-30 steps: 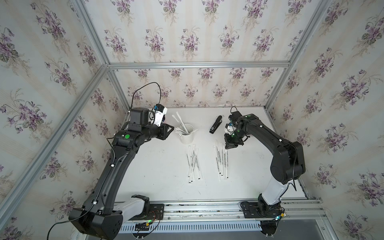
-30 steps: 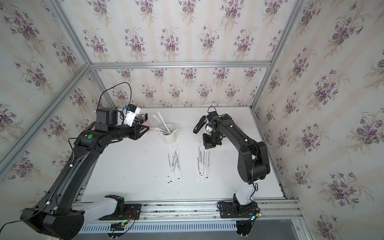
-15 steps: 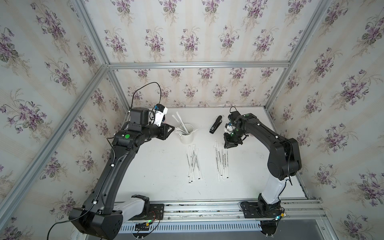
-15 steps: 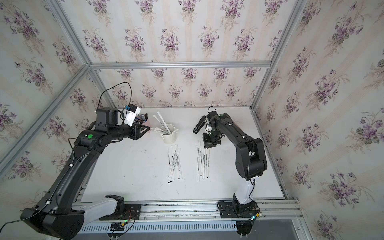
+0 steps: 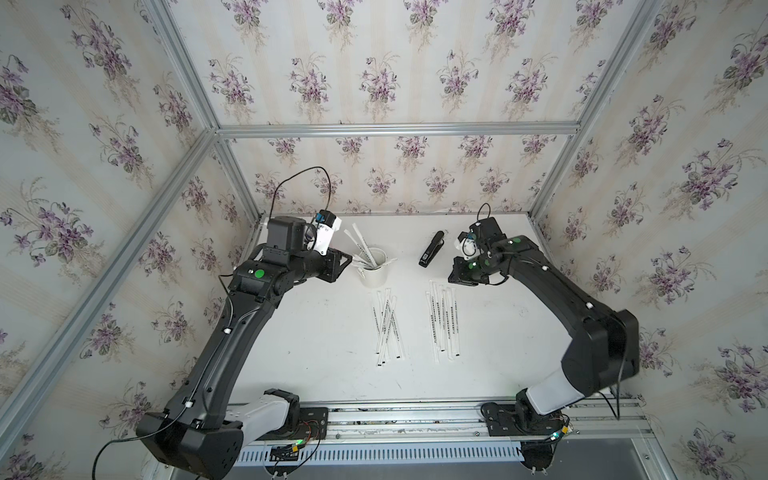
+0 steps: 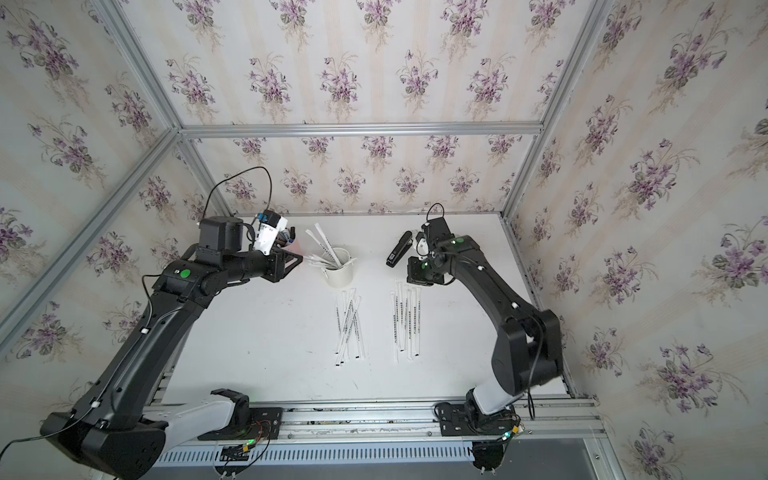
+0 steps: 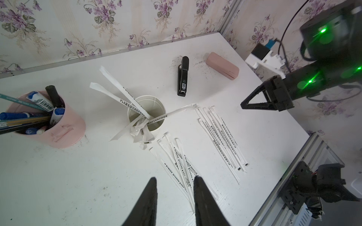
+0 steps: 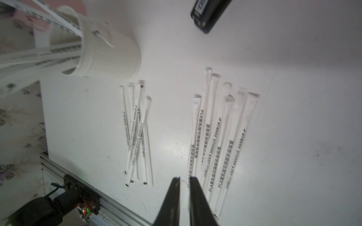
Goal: Take the straws out of the storage container
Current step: Place the straw at the center of the board, then pick up the straw from the container.
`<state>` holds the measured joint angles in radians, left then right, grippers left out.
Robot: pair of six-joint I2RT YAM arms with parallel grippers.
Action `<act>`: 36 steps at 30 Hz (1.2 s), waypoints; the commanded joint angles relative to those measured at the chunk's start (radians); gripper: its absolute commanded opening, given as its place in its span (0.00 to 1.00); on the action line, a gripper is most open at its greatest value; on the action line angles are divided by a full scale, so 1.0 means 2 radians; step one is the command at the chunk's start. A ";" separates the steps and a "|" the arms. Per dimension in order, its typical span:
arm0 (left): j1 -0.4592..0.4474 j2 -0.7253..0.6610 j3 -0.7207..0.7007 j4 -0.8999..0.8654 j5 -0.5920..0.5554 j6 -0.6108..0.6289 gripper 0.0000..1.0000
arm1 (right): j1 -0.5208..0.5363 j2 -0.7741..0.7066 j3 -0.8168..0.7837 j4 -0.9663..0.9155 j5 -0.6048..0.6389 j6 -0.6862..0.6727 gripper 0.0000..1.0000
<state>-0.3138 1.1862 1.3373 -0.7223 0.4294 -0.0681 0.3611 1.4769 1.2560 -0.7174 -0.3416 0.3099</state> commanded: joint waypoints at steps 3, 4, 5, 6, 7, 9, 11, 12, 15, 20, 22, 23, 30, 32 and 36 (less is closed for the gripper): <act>-0.100 -0.006 -0.046 0.103 -0.111 0.049 0.34 | 0.015 -0.084 -0.109 0.275 -0.034 0.061 0.11; -0.115 -0.001 -0.059 0.121 -0.130 0.059 0.36 | 0.019 -0.089 -0.122 0.293 -0.036 0.062 0.10; -0.126 0.006 -0.069 0.137 -0.149 0.072 0.37 | 0.022 -0.092 -0.127 0.302 -0.034 0.059 0.10; -0.132 0.015 -0.077 0.150 -0.165 0.082 0.37 | 0.025 -0.093 -0.131 0.307 -0.036 0.056 0.10; -0.137 0.028 -0.082 0.162 -0.180 0.095 0.38 | 0.030 -0.092 -0.133 0.313 -0.041 0.051 0.10; -0.141 0.055 -0.084 0.177 -0.192 0.126 0.40 | 0.036 -0.089 -0.137 0.322 -0.047 0.045 0.10; -0.144 0.083 -0.084 0.190 -0.200 0.163 0.42 | 0.041 -0.086 -0.140 0.323 -0.053 0.039 0.10; -0.144 0.094 -0.083 0.195 -0.201 0.176 0.43 | 0.041 -0.086 -0.143 0.324 -0.054 0.038 0.10; -0.147 0.128 -0.083 0.214 -0.197 0.209 0.46 | 0.041 -0.096 -0.160 0.333 -0.053 0.039 0.10; -0.148 0.173 -0.079 0.243 -0.202 0.251 0.49 | 0.041 -0.112 -0.182 0.340 -0.039 0.038 0.10; -0.148 0.191 -0.070 0.246 -0.210 0.259 0.49 | 0.041 -0.113 -0.184 0.337 -0.040 0.037 0.10; -0.148 0.200 -0.066 0.249 -0.214 0.264 0.49 | 0.041 -0.113 -0.184 0.337 -0.040 0.036 0.10; -0.147 0.255 -0.036 0.255 -0.254 0.291 0.46 | 0.041 -0.110 -0.184 0.336 -0.044 0.034 0.10; -0.146 0.266 -0.027 0.255 -0.259 0.295 0.41 | 0.041 -0.110 -0.185 0.337 -0.045 0.033 0.10; -0.145 0.275 -0.011 0.245 -0.261 0.297 0.19 | 0.041 -0.112 -0.186 0.336 -0.041 0.031 0.10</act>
<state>-0.6056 1.7283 1.2957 -0.2451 -0.0734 0.5091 0.4423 1.2575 0.8852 -0.0715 -0.4301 0.3851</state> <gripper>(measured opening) 0.223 0.096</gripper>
